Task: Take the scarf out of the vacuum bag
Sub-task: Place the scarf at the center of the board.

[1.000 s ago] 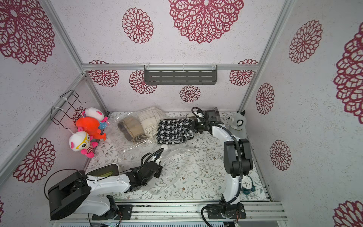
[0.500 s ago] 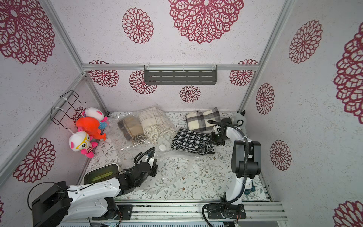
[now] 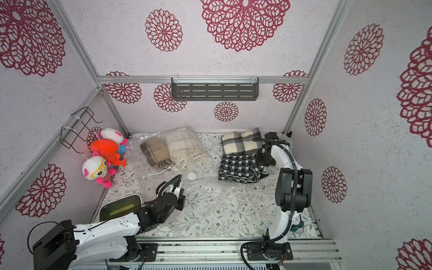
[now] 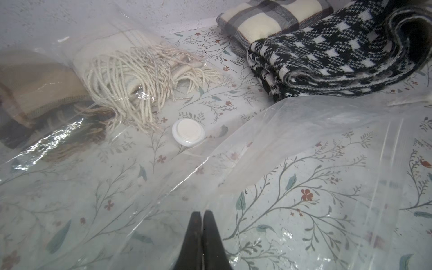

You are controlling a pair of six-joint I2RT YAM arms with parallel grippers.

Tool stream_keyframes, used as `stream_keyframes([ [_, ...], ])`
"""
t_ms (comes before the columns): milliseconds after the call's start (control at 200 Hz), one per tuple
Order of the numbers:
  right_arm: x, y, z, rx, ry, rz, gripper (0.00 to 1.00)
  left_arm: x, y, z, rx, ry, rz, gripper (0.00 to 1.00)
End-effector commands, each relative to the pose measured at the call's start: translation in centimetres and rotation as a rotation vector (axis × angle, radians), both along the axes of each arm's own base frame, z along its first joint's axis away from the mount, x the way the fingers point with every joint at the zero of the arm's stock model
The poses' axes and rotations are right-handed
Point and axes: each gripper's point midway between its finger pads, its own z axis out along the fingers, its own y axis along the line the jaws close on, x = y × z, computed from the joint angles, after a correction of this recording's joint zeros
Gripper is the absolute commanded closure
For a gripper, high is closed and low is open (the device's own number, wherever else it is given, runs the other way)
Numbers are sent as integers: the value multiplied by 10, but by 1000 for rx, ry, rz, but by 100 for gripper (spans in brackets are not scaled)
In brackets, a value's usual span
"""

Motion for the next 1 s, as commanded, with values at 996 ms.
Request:
stream_keyframes([
  [996,-81,95,91,239,-513,45,41,6,-12,14,-57,26,10,100],
])
